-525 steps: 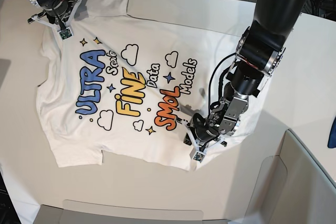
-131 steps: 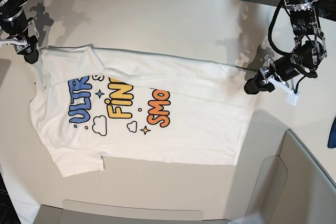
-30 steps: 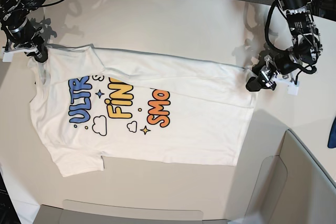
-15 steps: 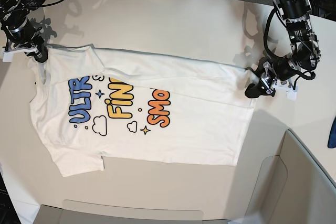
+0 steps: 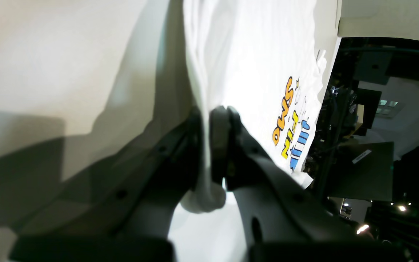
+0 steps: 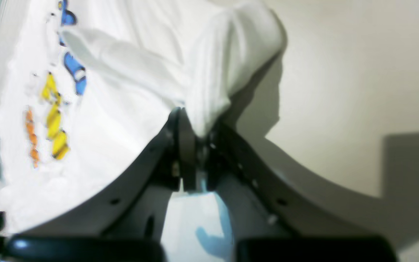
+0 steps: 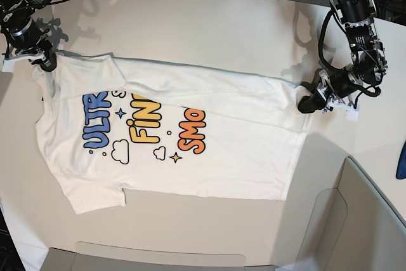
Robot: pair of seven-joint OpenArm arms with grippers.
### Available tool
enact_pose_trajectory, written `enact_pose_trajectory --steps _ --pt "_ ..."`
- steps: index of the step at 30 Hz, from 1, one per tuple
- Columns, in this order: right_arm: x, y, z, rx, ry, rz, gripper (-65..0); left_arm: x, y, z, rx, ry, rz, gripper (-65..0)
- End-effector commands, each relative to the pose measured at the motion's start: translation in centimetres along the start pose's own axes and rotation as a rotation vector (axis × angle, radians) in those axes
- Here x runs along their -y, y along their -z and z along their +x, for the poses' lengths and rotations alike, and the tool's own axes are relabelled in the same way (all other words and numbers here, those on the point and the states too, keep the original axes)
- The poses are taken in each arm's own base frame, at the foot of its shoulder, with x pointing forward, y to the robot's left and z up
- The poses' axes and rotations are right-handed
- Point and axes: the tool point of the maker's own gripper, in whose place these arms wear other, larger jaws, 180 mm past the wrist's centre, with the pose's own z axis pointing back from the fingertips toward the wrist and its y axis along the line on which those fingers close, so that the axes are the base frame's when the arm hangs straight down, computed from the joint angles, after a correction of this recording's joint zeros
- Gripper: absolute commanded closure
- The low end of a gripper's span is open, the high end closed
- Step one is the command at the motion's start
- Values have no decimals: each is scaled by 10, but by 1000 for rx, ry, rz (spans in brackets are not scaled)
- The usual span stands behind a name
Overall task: Layout the t-shirt on the table in an organized manner, then fold the t-shirt properly
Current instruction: 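Regrasp the folded edge with both grippers, then drag the shirt with both grippers toward the arms' bases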
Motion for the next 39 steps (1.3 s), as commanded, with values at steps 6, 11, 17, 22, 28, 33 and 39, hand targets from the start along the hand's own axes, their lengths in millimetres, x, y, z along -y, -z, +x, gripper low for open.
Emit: enact_pose_trajectory --steps 6,11,17,22,28,33,39 --pt "1 -22 26 83 36 -57 0 -11 -12 5 25 -89 83 0" --pt "3 -30 30 83 2 -75 0 -1 -20 4 38 -65 95 0" --pt "9 -40 18 36 -28 -107 0 2 -32 -5 40 -38 114 0" --pt "15 -59 16 40 -83 -158 0 1 -44 -21 31 5 138 0" --pt "26 -85 6 18 -147 -230 0 -2 -70 -43 38 71 176 0" --pt "37 -98 -8 -22 -168 -273 0 -11 -97 -47 82 80 216 0" --pt "46 -106 -19 -57 -173 -302 0 -16 -118 -54 99 97 252 0"
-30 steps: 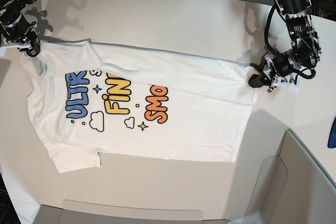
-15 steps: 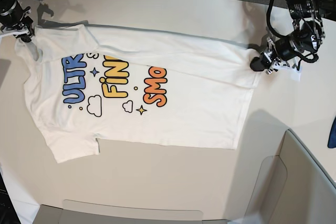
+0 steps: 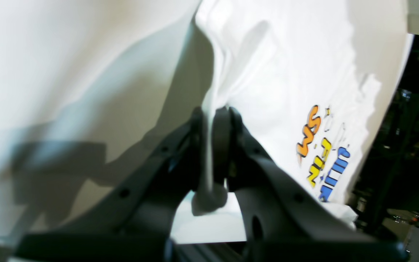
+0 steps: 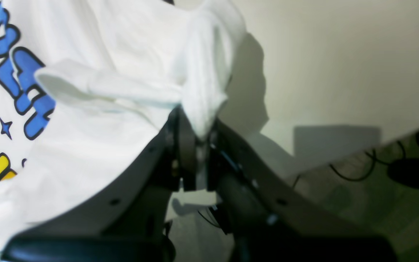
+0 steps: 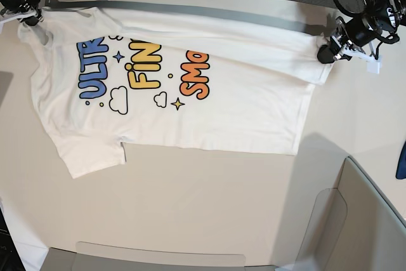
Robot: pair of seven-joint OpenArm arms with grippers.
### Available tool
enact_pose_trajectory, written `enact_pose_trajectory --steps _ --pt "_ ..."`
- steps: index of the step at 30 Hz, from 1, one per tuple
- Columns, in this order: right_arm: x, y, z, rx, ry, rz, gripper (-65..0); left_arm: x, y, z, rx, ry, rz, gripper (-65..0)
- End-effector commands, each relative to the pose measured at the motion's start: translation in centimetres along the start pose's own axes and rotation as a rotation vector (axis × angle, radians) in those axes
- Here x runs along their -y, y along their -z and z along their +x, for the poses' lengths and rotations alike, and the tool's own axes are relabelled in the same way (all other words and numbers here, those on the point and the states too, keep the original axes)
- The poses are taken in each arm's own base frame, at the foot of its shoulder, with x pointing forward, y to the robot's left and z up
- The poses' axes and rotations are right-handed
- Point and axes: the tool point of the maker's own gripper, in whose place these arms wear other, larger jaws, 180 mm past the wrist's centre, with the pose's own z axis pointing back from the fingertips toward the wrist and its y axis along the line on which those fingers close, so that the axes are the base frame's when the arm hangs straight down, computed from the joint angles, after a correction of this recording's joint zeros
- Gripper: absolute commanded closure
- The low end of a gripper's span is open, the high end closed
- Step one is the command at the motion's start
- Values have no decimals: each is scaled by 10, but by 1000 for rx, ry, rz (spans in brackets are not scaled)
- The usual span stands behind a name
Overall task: Layout the t-shirt on the table in an organized manner, then fold the t-shirt properly
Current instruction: 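Drag the shirt with both grippers toward the arms' bases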
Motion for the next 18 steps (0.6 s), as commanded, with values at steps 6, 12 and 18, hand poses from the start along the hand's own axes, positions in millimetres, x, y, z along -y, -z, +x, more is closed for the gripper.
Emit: enact_pose_trajectory --steps 6,12,18 --pt "5 -7 7 29 -20 -25 0 -7 -5 -4 14 -13 16 0" --pt "7 -8 4 20 -20 -31 0 -15 -5 -21 -7 -49 27 0" --pt "8 -8 2 15 -18 -32 0 -21 -7 -24 -13 -50 46 0"
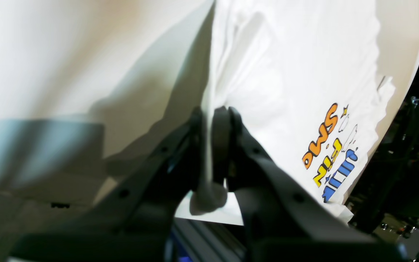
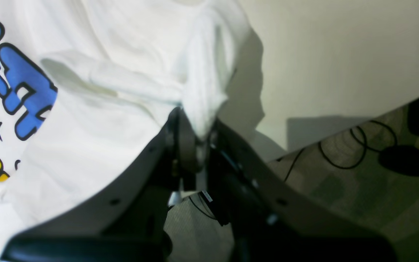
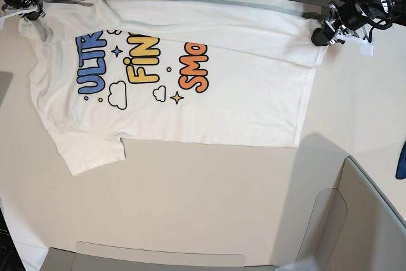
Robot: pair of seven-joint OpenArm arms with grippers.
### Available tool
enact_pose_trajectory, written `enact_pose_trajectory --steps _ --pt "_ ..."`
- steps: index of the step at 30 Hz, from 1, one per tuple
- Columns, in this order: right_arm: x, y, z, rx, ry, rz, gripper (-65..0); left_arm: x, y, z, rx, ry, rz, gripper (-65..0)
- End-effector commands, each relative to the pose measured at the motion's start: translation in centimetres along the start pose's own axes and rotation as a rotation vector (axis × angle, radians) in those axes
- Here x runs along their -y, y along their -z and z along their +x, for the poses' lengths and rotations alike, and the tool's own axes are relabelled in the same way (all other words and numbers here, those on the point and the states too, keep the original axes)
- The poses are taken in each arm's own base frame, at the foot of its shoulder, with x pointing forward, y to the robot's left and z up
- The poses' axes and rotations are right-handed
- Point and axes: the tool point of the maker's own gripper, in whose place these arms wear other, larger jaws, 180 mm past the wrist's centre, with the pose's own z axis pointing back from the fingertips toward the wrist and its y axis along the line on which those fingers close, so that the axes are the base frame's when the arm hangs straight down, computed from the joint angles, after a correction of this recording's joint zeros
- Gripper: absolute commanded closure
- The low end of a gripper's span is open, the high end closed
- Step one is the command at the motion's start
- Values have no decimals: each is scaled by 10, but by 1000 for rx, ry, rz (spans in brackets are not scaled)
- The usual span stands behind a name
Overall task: Layout the t-shirt on the table in an organized manner, then fold the t-shirt properly
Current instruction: 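Drag the shirt with both grippers toward the arms' bases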
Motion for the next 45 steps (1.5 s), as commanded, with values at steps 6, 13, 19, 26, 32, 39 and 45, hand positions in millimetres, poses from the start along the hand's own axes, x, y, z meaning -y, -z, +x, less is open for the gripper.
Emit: enact_pose_trajectory --steps 6,13,19,26,32,39,45 --pt "2 -6 11 34 -21 -8 0 -9 -5 10 34 46 66 -4" --pt "4 -7 9 24 -31 -14 -219 -12 -6 18 83 47 77 -195" --pt "7 -10 12 32 -29 -23 -244 -18 -6 16 79 -20 108 -262" --pt "20 -19 26 66 -38 -59 -244 -18 -7 17 80 -23 111 -268" --pt "37 -49 50 169 -44 -139 -244 -18 -8 18 80 -19 113 -268" --pt "36 -50 50 171 -46 -139 -244 -14 -8 20 85 -8 104 -268" --pt "37 -50 47 168 -38 -139 -245 22 -18 29 133 95 51 -267"
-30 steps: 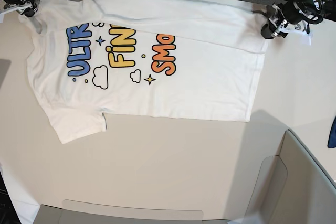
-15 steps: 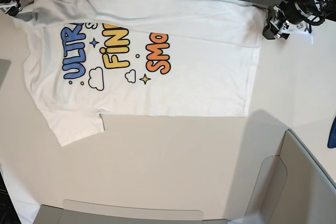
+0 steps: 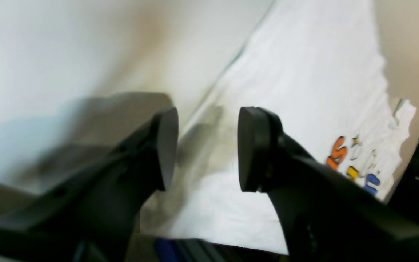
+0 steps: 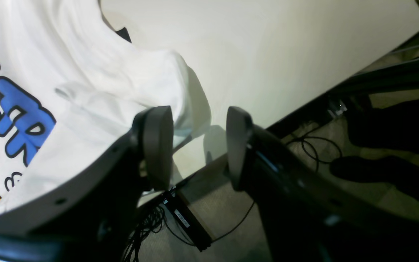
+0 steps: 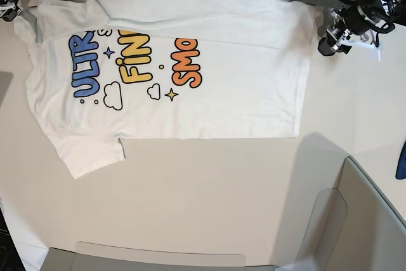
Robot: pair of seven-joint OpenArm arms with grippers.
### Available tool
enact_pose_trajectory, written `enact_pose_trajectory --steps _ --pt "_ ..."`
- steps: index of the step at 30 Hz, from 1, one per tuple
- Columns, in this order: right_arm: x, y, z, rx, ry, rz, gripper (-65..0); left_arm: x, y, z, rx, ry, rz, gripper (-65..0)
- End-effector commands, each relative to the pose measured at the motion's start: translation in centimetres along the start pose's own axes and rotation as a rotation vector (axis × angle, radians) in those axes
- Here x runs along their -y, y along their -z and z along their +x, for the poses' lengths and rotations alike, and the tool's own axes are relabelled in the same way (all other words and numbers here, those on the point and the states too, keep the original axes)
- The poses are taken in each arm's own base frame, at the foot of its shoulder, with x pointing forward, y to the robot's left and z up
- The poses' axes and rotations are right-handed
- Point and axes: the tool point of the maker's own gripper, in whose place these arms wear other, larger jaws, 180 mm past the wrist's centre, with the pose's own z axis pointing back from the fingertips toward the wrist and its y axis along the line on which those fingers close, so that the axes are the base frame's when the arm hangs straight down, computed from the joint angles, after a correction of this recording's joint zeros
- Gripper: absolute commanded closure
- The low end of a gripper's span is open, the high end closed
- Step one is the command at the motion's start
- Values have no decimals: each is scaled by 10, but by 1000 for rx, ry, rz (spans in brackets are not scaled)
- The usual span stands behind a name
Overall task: Layout the t-shirt on the table in an organized manner, then fold the t-shirt properly
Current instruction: 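Drag the shirt with both grippers toward the arms' bases, then release the shirt and move both grippers back over the shirt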
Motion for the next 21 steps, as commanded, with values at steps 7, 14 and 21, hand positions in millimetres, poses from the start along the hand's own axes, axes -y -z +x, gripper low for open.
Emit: enact_pose_trajectory --steps 7,14,21 --pt "14 -22 24 94 -11 -57 -246 23 -11 14 50 73 -41 -265" --pt "27 -44 56 226 11 -114 -246 37 -8 20 50 83 -76 -264" --pt "31 -52 80 329 64 -121 -244 47 -6 21 21 89 -99 -264"
